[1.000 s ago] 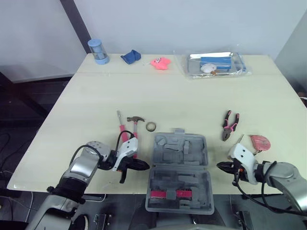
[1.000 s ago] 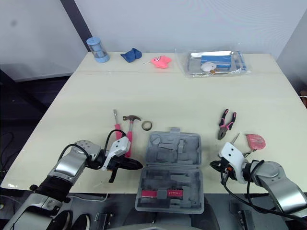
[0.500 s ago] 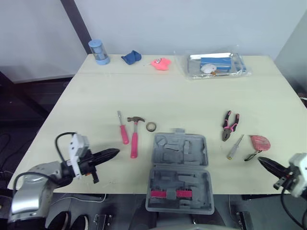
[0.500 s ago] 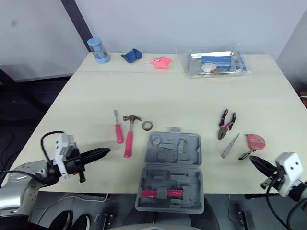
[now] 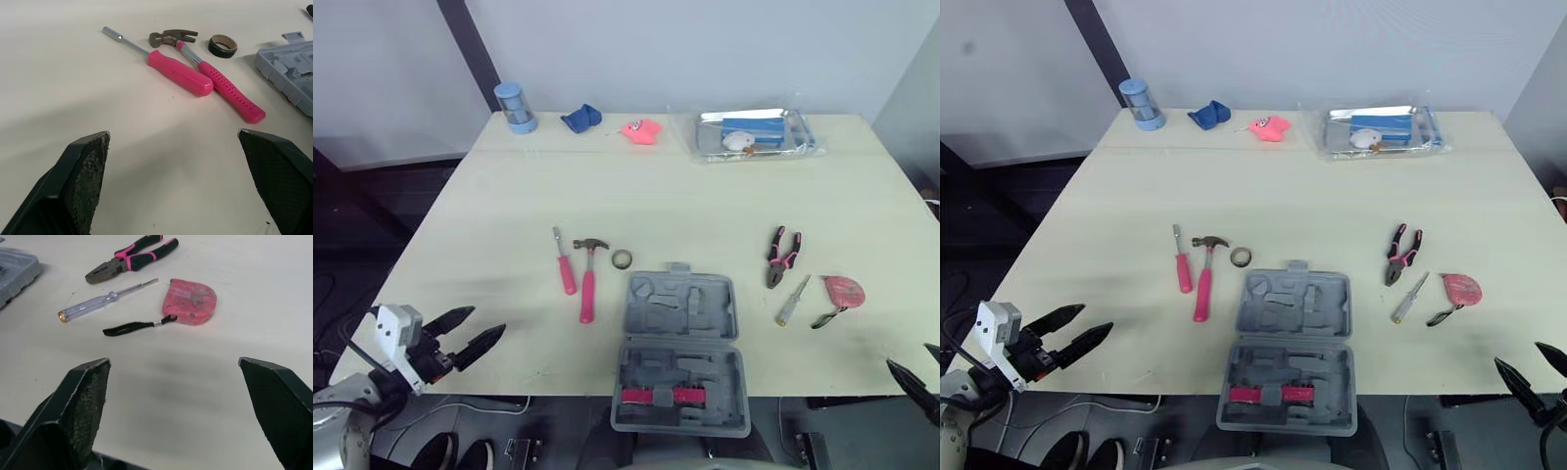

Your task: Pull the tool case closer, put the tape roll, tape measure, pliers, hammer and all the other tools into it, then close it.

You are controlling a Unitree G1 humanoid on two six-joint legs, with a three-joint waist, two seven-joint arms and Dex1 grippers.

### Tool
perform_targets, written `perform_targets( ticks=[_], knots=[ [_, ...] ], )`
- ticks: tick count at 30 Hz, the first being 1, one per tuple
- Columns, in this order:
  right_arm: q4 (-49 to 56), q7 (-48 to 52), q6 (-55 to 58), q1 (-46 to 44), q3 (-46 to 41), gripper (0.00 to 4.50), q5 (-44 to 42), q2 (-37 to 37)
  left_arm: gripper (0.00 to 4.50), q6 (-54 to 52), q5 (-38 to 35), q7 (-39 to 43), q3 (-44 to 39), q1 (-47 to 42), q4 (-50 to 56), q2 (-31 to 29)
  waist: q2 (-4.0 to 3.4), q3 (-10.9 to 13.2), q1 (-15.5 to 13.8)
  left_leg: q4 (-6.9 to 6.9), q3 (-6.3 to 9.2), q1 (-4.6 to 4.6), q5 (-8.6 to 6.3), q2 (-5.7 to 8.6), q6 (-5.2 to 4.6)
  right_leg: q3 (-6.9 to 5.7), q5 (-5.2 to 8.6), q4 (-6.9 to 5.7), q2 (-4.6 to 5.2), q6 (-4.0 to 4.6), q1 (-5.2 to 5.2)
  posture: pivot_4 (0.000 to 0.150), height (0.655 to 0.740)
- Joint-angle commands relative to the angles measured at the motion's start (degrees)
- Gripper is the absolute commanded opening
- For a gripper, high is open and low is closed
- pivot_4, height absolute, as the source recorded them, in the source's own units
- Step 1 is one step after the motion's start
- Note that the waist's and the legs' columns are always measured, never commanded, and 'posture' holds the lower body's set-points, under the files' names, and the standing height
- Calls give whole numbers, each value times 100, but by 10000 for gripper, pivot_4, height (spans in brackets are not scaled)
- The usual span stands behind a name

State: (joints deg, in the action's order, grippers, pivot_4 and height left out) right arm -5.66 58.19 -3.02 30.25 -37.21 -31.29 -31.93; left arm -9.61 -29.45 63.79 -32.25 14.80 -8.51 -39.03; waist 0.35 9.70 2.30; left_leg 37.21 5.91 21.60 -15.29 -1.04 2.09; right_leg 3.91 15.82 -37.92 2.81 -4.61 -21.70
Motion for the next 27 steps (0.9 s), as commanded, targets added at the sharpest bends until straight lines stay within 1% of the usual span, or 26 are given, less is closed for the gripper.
perform_targets(
  ticks=[1,13,18,21,23,27],
  knots=[
    [103,-6,-99,114,-249,44433,-157,26,45000,80,-93,-10,-149,67,77,-78,0,0,2,0,0,0,0,0,0,0,0,0,0,0,0,1500,7400],
    [1207,-296,486,-28,-37,44433,-333,-114,45000,66,-97,-45,63,-247,354,-85,-1,-1,1,0,-3,0,0,-1,0,4,0,0,0,0,-1,1500,7400],
    [1941,-111,861,-84,200,44433,-541,-282,45000,-40,95,-163,511,-454,851,-145,-1,0,-4,0,-4,1,0,-1,0,4,-1,1,0,-2,-1,1500,7400],
    [2361,-16,1066,-171,413,44433,-698,-374,45000,-254,303,-187,957,-721,1098,-398,0,0,-7,0,-1,2,0,-1,0,3,-1,0,-1,-2,-1,1500,7400],
    [2521,6,1116,-268,528,44433,-735,-391,45000,-210,593,-149,1259,-893,1107,-640,0,0,-7,1,-1,1,0,-1,0,3,-1,-2,-1,-2,0,1500,7400],
    [2766,286,1001,-578,951,44433,-753,-408,45000,-373,1373,6,2238,-1840,969,-1316,2,3,-16,0,2,3,0,0,0,-1,-1,2,-3,-2,-1,1500,7400]
  ],
)
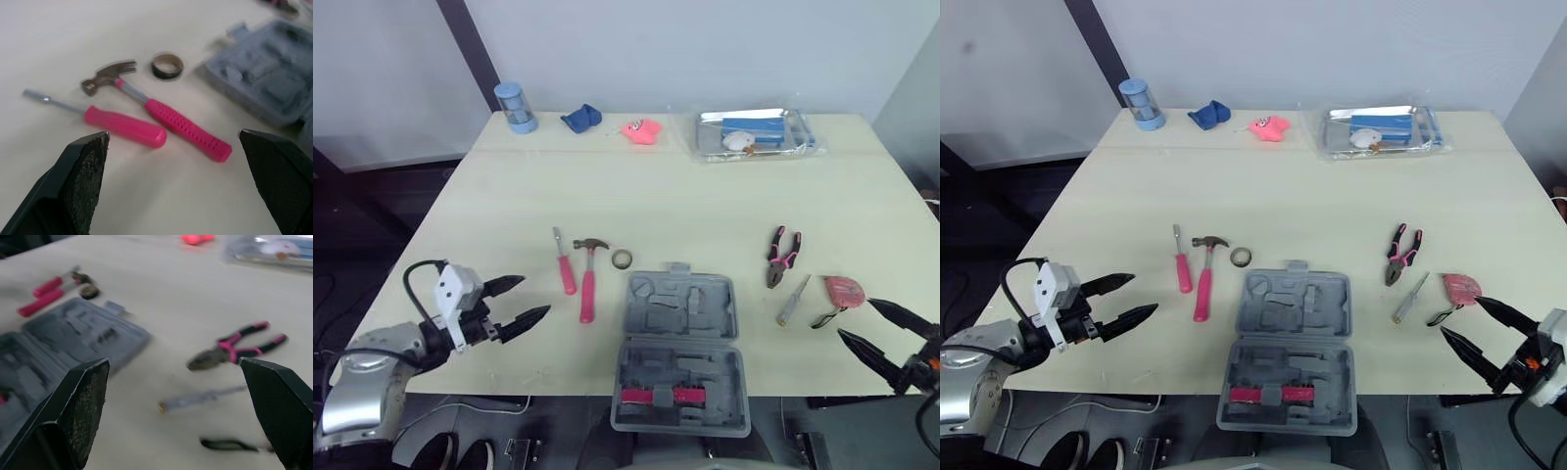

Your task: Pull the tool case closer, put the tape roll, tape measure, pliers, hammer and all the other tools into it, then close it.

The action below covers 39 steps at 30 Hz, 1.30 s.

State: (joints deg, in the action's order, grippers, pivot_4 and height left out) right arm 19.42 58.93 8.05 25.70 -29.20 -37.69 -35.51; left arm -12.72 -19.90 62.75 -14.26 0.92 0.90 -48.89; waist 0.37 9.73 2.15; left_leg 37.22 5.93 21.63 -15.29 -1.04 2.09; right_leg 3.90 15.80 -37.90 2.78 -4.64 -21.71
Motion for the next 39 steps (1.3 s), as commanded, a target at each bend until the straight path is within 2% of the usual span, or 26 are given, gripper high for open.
perform_targets(
  ticks=[1,4,8,12,17,20,25,32,39],
  knots=[
    [270,332,-177,-218,237,44433,-128,-49,45000,-110,590,198,697,-718,-22,-462,1,1,-6,0,0,1,0,1,0,0,0,-1,0,0,0,1500,7400],
    [234,571,-300,-457,427,44433,-123,-69,45000,-251,936,405,1287,-1360,-170,-664,-2,3,14,1,-1,2,0,1,0,0,-1,1,0,-1,0,1500,7400],
    [-24,796,-358,-986,746,44433,-52,-140,45000,-189,1888,872,2507,-2768,-585,-622,2,6,13,3,3,4,0,1,0,-3,-1,-4,-2,-1,-2,1500,7400],
    [-331,950,-433,-1294,855,44433,36,-171,45000,132,2665,1203,3441,-3840,-1151,-274,3,6,9,7,3,8,0,4,0,-3,-1,-3,-3,-2,-2,1500,7400],
    [-496,1067,-506,-1381,906,44433,97,-196,45000,512,3282,1695,4191,-4603,-1785,95,4,7,21,7,4,11,0,4,0,-4,-1,-2,-3,-2,-5,1500,7400],
    [-534,1131,-513,-1404,922,44433,98,-211,45000,672,3602,1982,4523,-5027,-2250,324,6,10,19,9,6,13,1,4,-1,-5,-1,-5,-3,-2,-6,1500,7400],
    [-490,1273,-467,-1446,1012,44433,50,-256,45000,1146,4298,1892,5025,-5880,-3426,1005,12,14,4,15,9,15,1,8,-1,-6,-1,-3,-2,-3,-5,1500,7400],
    [-393,1308,-397,-1624,990,44433,-71,-326,45000,1483,4703,1841,5189,-6206,-4247,1554,14,22,39,13,11,15,1,9,-2,-5,-1,-6,-2,-4,-7,1500,7400],
    [-270,1212,-305,-1762,956,44433,-78,-415,45000,1752,4955,1750,5223,-6305,-4750,1852,20,27,17,15,13,19,1,10,-2,-6,-1,-5,-1,-5,-6,1500,7400]
  ],
)
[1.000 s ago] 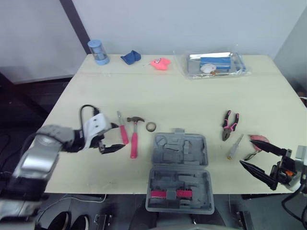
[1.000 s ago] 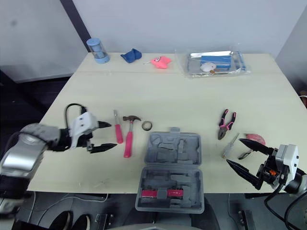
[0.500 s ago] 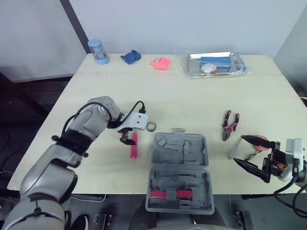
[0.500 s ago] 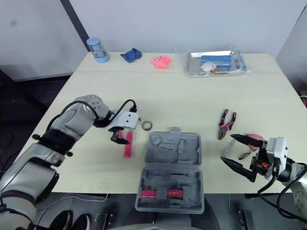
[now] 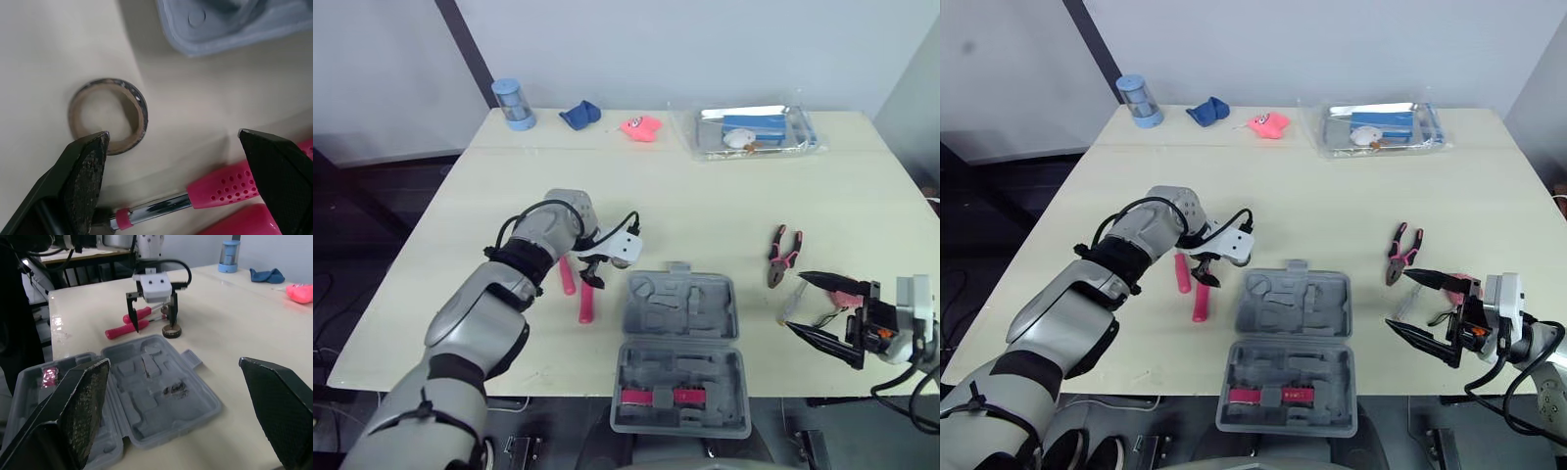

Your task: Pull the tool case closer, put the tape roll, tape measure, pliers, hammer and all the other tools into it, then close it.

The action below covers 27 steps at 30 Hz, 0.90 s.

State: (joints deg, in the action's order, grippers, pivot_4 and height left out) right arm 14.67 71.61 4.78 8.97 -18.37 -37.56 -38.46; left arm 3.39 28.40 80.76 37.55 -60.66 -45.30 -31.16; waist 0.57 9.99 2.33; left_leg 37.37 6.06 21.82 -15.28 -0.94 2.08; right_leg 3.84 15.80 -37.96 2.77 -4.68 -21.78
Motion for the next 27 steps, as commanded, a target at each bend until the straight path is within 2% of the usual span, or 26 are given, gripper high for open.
perform_targets(
  ticks=[1,16,20,21,25,27],
  knots=[
    [218,-74,41,-111,-133,44433,-97,-139,45000,171,151,-63,48,-156,-186,121,0,0,-1,0,0,0,0,0,0,0,0,0,0,0,0,1500,7400],
    [388,-254,116,-84,-105,44433,-67,-178,45000,567,533,-428,66,-397,-1013,616,-2,-1,-38,5,8,-5,0,4,0,-5,0,-6,2,-1,6,1500,7400],
    [454,-325,119,-72,-86,45000,-45,-160,33299,683,637,-630,70,-496,-1339,756,-5,-3,-44,6,10,-5,1,5,0,-6,0,-6,2,-1,8,1500,7400],
    [476,-347,124,-68,-75,45000,-44,-154,27933,722,666,-679,70,-518,-1414,776,-6,-4,-44,6,10,-6,1,6,0,-6,0,-6,2,-1,8,1500,7400],
    [535,-415,125,-43,-56,45000,-38,-138,12504,863,782,-879,86,-593,-1676,809,-12,-7,-48,6,12,-10,1,7,-1,-7,0,-9,3,-1,12,1500,7400],
    [559,-439,123,-26,-52,45000,-34,-134,1912,912,799,-910,69,-617,-1751,814,-14,-8,-48,6,16,-10,1,9,-1,-7,0,-12,2,-2,13,1500,7400]
  ],
)
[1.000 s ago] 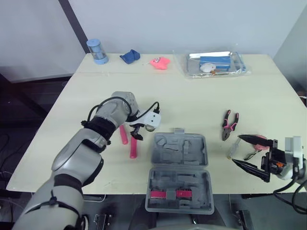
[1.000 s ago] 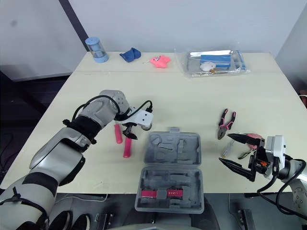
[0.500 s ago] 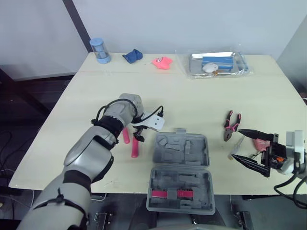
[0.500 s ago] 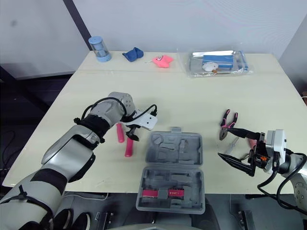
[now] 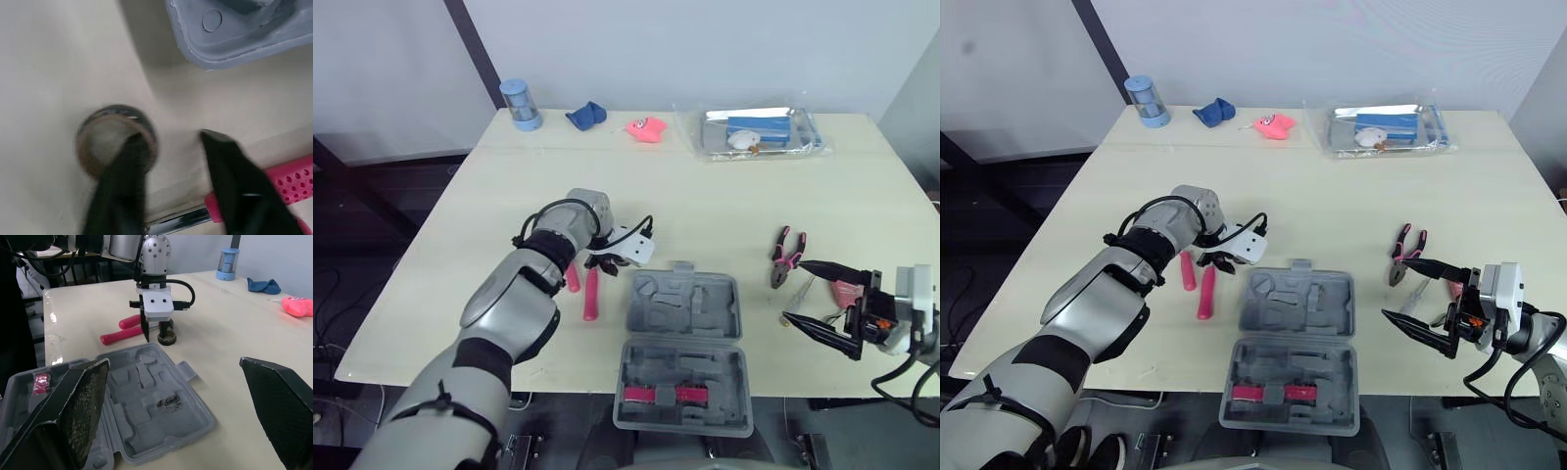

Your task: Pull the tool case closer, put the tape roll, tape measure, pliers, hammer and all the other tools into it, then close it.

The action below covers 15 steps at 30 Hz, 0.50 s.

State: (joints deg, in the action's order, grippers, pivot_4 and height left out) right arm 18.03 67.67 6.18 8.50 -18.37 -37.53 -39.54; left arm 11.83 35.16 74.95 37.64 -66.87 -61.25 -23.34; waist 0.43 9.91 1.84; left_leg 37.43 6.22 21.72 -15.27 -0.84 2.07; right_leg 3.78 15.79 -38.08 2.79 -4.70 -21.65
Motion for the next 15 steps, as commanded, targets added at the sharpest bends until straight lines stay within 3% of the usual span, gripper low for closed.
perform_targets(
  ticks=[1,7,12,15],
  knots=[
    [235,-59,-17,29,-47,45000,-37,-23,198,88,126,-327,51,-10,-179,26,0,0,2,0,1,0,0,0,0,0,0,-1,0,0,0,1500,7400],
    [269,-98,-24,39,-6,45000,-37,-7,198,62,10,-120,-82,-101,-104,-63,-1,0,6,1,3,0,0,1,0,0,0,-3,0,0,0,1500,7400],
    [286,-71,11,22,24,45000,-75,-28,198,-268,-405,629,-435,-144,565,-401,8,10,59,1,8,9,0,1,0,-4,0,0,-1,0,-8,1500,7400],
    [279,-30,29,29,35,45000,-81,-53,198,-776,-1009,1372,-801,41,1321,-512,7,13,59,0,9,14,0,1,0,-4,0,6,-1,0,-9,1500,7400]
  ],
)
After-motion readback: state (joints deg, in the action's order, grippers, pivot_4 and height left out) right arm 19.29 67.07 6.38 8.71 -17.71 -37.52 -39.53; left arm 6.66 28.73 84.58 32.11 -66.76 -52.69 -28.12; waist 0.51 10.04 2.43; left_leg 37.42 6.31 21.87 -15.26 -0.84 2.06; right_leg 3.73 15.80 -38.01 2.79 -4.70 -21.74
